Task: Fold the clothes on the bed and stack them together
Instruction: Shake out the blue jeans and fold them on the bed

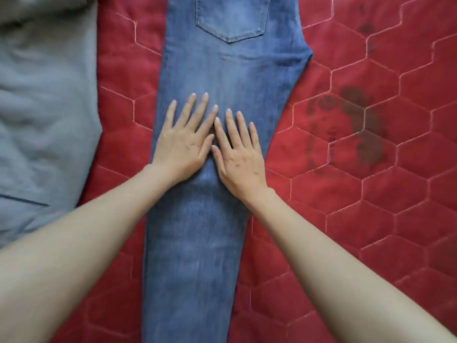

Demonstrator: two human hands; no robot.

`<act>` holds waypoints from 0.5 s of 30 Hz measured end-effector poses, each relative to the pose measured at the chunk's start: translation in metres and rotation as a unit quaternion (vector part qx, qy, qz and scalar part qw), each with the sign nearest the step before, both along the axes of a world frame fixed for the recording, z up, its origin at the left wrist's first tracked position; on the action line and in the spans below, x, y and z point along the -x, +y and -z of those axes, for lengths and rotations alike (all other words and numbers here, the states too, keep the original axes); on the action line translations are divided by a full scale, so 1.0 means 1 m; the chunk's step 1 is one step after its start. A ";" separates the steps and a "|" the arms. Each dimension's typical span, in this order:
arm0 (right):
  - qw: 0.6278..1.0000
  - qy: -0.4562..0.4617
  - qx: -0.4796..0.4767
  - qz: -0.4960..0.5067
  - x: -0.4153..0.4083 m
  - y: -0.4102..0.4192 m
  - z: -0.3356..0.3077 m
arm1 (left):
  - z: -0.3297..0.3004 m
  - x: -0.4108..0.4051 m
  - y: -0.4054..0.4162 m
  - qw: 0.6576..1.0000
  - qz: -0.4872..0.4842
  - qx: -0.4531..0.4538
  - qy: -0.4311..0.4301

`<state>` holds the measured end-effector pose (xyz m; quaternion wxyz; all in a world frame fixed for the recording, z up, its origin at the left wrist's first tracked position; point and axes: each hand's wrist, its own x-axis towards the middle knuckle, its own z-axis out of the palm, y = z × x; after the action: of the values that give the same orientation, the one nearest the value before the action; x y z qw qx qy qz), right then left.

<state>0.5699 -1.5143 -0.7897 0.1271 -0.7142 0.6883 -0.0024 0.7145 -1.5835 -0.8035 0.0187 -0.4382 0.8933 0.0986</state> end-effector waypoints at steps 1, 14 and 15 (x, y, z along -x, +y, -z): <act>1.000 -0.003 0.001 -0.009 -0.006 0.017 -0.001 | -0.001 -0.013 0.027 1.000 0.002 -0.003 -0.004; 0.999 -0.003 -0.036 -0.011 -0.069 0.216 -0.007 | -0.018 -0.148 0.272 0.999 -0.001 -0.027 -0.044; 0.999 -0.005 -0.038 -0.006 -0.075 0.230 -0.008 | -0.020 -0.153 0.280 0.999 0.006 -0.024 -0.038</act>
<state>0.6453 -1.2845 -0.7820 0.1582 -0.7130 0.6828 0.0209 0.8672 -1.3036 -0.7831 0.0642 -0.4355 0.8920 0.1029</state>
